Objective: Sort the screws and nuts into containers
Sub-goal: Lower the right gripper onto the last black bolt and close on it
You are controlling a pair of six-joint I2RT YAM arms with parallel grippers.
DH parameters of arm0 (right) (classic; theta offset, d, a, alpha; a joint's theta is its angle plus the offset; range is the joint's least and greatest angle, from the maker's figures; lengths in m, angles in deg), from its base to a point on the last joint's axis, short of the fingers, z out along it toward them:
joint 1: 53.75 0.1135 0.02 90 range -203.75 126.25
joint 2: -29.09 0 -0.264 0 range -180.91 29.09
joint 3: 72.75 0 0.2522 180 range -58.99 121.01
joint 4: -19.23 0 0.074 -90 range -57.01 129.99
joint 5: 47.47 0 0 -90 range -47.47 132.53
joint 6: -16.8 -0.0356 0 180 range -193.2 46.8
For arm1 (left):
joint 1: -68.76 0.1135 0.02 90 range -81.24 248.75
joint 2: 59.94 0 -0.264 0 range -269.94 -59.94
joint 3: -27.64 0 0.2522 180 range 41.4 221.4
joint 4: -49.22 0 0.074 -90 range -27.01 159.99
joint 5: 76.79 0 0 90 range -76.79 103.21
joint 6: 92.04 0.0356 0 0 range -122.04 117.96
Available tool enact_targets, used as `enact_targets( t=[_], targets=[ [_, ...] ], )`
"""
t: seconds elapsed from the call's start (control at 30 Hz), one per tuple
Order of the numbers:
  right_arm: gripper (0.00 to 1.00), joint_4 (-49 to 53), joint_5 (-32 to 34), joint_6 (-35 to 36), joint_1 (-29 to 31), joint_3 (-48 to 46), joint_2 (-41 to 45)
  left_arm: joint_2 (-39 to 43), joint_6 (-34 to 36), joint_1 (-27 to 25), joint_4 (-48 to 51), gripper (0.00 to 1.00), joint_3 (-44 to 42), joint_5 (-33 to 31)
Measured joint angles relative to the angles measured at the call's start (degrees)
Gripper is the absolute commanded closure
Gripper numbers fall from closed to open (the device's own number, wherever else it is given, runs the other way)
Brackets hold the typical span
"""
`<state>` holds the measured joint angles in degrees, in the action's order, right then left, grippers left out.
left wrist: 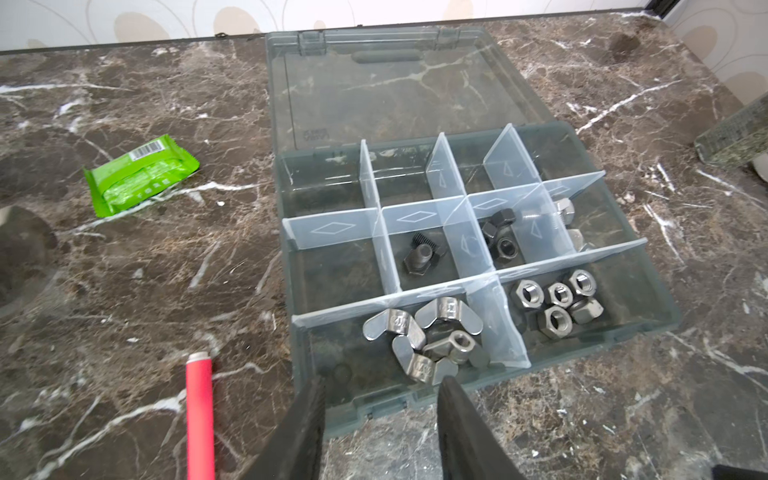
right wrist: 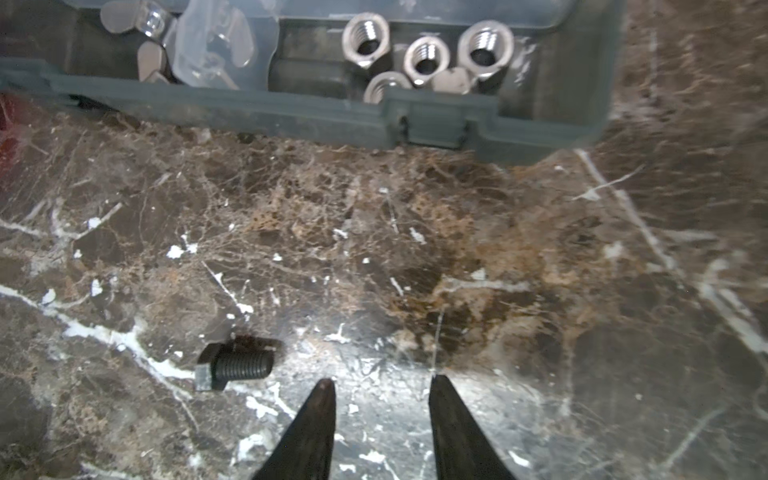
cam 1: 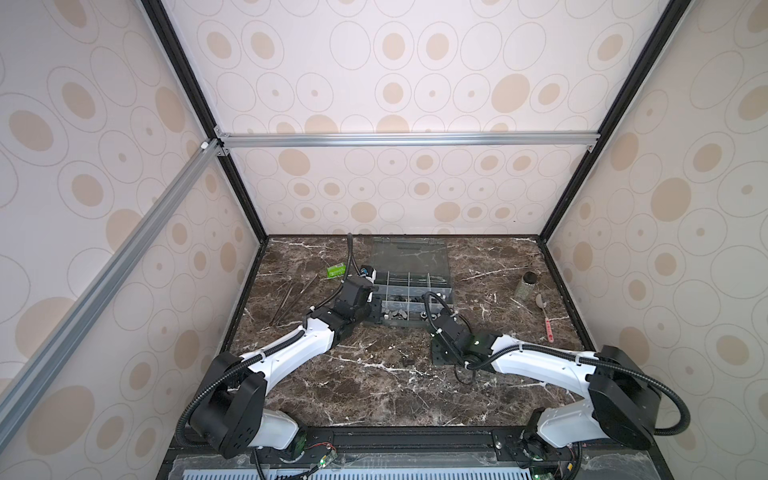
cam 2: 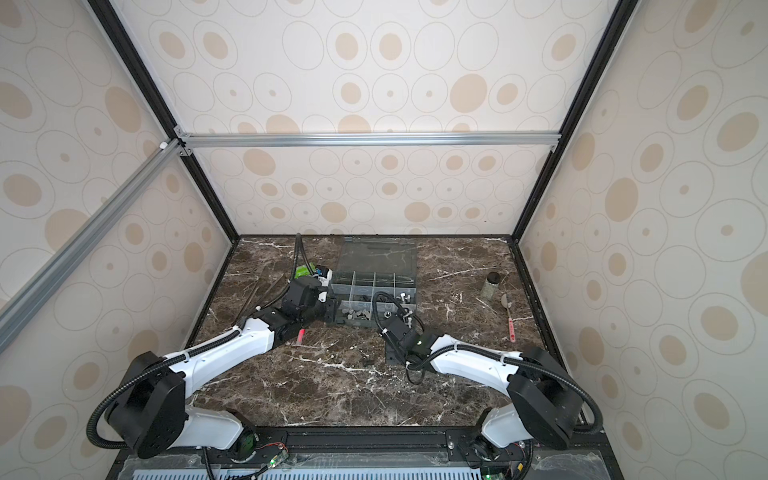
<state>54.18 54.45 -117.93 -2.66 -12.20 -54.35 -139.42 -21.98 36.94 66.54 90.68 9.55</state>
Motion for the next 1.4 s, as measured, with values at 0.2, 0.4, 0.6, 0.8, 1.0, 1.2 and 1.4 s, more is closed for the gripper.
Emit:
enact_targets(
  t=[0.2, 0.4, 0.6, 0.8, 1.0, 1.2, 1.4],
  targets=[
    [0.57, -0.6, -2.0, 0.2, 2.8, 6.9, -8.2, 2.0, 0.0, 0.4, -0.1, 0.55, -1.2, -0.4],
    [0.55, -0.8, -3.6, 0.3, 4.6, 11.2, -12.8, 2.1, 0.0, 0.4, 0.0, 0.55, -2.8, -0.4],
    [0.55, -0.7, -4.6, 0.3, 5.9, 12.8, -15.4, 2.1, -0.1, 0.5, 0.0, 0.55, -3.5, -0.4],
    [0.55, 0.2, -4.6, -0.9, 6.3, 12.8, -16.0, 2.2, -0.2, 0.5, 0.0, 0.55, -3.9, -0.4],
    [0.55, 0.5, -4.7, -1.7, 6.7, 12.8, -16.7, 2.2, -0.4, 0.5, 0.0, 0.55, -4.0, -0.3],
    [0.54, 0.9, -4.7, -2.6, 6.8, 12.8, -17.5, 2.2, -0.5, 0.5, -0.1, 0.54, -4.0, -0.3],
    [0.55, 0.9, -4.7, -2.8, 6.8, 12.8, -17.8, 2.2, -0.6, 0.5, -0.1, 0.54, -4.0, -0.3]
  ],
)
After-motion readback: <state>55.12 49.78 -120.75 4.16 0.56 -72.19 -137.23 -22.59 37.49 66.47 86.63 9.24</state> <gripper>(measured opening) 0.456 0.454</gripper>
